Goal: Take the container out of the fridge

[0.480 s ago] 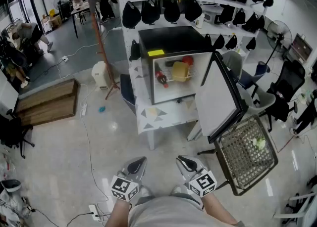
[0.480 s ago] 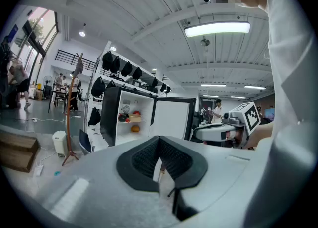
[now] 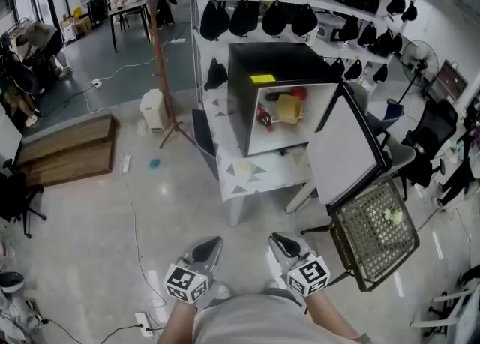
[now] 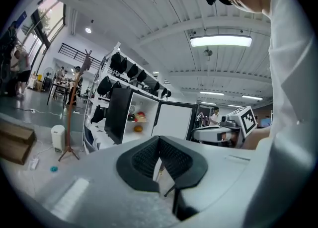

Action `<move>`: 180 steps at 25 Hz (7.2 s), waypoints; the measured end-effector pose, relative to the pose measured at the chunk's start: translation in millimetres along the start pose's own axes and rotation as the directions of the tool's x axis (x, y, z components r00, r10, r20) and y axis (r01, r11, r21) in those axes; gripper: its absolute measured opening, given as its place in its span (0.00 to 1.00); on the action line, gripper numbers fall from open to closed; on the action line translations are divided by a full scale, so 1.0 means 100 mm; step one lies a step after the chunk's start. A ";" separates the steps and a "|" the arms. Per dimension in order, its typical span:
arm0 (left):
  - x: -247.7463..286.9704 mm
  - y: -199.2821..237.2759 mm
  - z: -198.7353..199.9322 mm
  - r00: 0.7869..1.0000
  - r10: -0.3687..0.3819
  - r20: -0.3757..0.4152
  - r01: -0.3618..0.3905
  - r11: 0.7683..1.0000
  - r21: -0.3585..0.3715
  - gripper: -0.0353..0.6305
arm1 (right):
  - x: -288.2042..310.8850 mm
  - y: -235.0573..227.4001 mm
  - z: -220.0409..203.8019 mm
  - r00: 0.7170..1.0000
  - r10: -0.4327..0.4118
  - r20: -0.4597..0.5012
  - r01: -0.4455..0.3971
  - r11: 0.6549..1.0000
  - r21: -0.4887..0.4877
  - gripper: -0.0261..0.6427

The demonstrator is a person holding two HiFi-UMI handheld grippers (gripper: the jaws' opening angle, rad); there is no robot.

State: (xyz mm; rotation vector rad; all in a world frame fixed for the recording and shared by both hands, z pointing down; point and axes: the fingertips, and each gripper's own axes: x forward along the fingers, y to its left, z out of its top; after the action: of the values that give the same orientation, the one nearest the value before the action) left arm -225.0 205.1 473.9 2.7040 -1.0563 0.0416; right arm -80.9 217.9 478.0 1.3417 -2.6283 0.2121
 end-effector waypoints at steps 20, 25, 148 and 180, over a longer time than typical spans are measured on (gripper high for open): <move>0.93 0.59 -0.04 0.997 -0.013 -0.076 0.019 0.997 0.075 0.07 | 0.66 -0.83 -0.13 0.998 -0.064 -0.016 0.065 0.997 0.034 0.10; 1.52 0.72 0.11 0.996 0.015 -0.089 -0.007 0.996 0.088 0.06 | 0.90 -1.39 0.01 1.000 -0.027 0.000 0.027 0.999 0.027 0.10; 4.27 1.39 0.35 0.928 -0.294 -0.228 0.312 0.949 0.050 0.07 | 1.75 -3.98 0.26 0.943 -0.314 -0.110 0.297 0.944 -0.147 0.07; 4.75 0.41 0.26 0.713 -0.621 -0.324 0.668 0.743 0.046 0.07 | 0.94 -3.75 0.10 0.876 -0.482 -0.013 0.480 0.868 0.126 0.07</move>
State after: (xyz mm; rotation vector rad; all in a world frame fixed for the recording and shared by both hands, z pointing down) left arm 96.5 -145.7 510.3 2.9272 0.0250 0.4006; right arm 168.4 -76.6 506.1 1.9954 -2.2248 0.2935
